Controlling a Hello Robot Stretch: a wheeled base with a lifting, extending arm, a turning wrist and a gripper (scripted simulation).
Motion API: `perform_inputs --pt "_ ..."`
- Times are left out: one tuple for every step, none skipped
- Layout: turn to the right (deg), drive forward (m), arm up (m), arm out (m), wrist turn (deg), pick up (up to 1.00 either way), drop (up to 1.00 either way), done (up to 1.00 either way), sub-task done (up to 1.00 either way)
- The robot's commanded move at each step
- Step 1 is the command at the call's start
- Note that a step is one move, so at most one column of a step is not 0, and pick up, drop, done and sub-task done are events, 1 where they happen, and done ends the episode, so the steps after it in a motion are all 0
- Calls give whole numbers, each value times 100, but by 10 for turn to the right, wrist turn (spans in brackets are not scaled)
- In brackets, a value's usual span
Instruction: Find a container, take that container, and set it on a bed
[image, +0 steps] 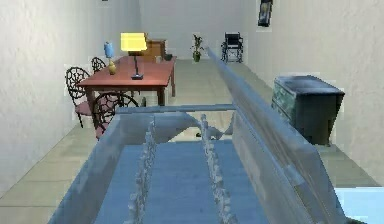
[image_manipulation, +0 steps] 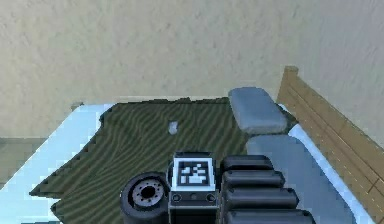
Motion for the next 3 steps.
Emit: perform_inputs --pt "300 0 0 0 0 0 0 0 0" --pt "0 25 0 0 0 0 0 0 0" --pt "-450 0 0 0 0 0 0 0 0"
